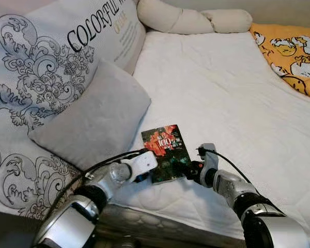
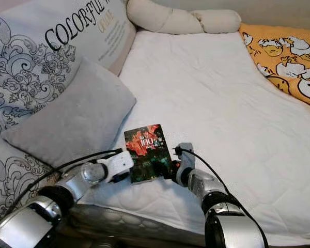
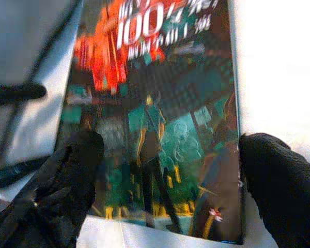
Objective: Clean up the room
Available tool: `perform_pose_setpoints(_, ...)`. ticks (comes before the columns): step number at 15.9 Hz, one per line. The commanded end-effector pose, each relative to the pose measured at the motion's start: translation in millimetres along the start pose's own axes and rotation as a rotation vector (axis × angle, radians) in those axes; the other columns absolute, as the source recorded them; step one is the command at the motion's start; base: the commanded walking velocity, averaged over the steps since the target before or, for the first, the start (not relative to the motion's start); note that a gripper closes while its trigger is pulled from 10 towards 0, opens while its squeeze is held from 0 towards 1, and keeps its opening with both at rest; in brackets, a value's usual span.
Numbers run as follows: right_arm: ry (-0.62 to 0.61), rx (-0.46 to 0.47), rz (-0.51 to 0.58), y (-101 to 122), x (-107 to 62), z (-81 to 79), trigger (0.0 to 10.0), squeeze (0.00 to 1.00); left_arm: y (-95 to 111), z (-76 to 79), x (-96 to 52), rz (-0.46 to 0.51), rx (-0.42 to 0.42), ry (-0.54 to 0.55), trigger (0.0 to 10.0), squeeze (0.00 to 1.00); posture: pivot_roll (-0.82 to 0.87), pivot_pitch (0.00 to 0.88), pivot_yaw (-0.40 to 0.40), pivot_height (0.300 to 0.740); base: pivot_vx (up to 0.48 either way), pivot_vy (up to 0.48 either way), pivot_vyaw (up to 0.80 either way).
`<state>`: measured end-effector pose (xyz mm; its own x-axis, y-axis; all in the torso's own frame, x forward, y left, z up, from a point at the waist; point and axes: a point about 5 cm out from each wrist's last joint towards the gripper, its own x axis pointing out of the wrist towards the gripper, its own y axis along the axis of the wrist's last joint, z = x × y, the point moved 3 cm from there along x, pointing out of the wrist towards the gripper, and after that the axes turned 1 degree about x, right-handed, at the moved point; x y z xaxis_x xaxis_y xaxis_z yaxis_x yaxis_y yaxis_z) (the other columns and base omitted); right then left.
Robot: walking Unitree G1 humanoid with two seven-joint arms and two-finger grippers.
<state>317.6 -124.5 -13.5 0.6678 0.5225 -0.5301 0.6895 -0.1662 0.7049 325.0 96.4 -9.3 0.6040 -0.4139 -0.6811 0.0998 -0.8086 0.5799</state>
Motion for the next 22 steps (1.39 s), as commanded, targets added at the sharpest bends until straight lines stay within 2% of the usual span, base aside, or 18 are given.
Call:
perform_pose_setpoints(1, 0.038, 0.02, 0.011, 3.0, 1.4, -5.5, 10.0, 0.0, 1.8, -1.2, -0.2, 0.019, -0.029, 0.006, 10.0, 0.0, 0.02, 0.0, 0.032, 0.74, 0.0, 0.0, 0.0)
perform_pose_setpoints(8, 0.112, 0.062, -0.029, -5.8, -1.1, -10.7, 10.0, 0.0, 15.1, -1.0, 4.9, 0.044, -0.082, 0.013, 10.0, 0.0, -0.01, 0.0, 0.046, 0.74, 0.0, 0.0, 0.0)
perform_pose_setpoints(10, 0.127, 0.061, -0.045, -11.4, -2.8, -11.0, 10.0, 0.0, 17.5, -6.0, 5.1, 0.045, -0.104, 0.041, 10.0, 0.0, -0.02, 0.0, 0.052, 0.74, 0.0, 0.0, 0.0)
perform_pose_setpoints(14, 0.143, 0.077, -0.053, -19.6, -7.9, -8.8, 10.0, 0.0, 21.4, -15.8, 4.6, 0.044, -0.091, 0.087, 10.0, 0.0, -0.05, 0.0, 0.074, 0.74, 0.0, 0.0, 0.0)
perform_pose_setpoints(18, 0.084, 0.048, -0.024, -20.6, -11.1, -0.8, 10.0, 0.0, 25.8, -20.0, 4.4, 0.055, -0.088, 0.096, 10.0, 0.0, -0.05, 0.0, 0.082, 0.74, 0.0, 0.0, 0.0)
perform_pose_setpoints(21, 0.081, 0.055, 0.002, -12.8, -11.9, 0.3, 10.0, 0.0, 17.7, -25.9, 0.4, 0.053, -0.095, 0.115, 10.0, 0.0, -0.03, 0.0, 0.076, 0.74, 0.0, 0.0, 0.0)
perform_pose_setpoints(22, 0.086, 0.05, 0.009, -11.2, -14.9, 2.0, 10.0, 0.0, 13.0, -33.7, -3.9, 0.063, -0.114, 0.139, 10.0, 0.0, -0.02, 0.0, 0.065, 0.74, 0.0, 0.0, 0.0)
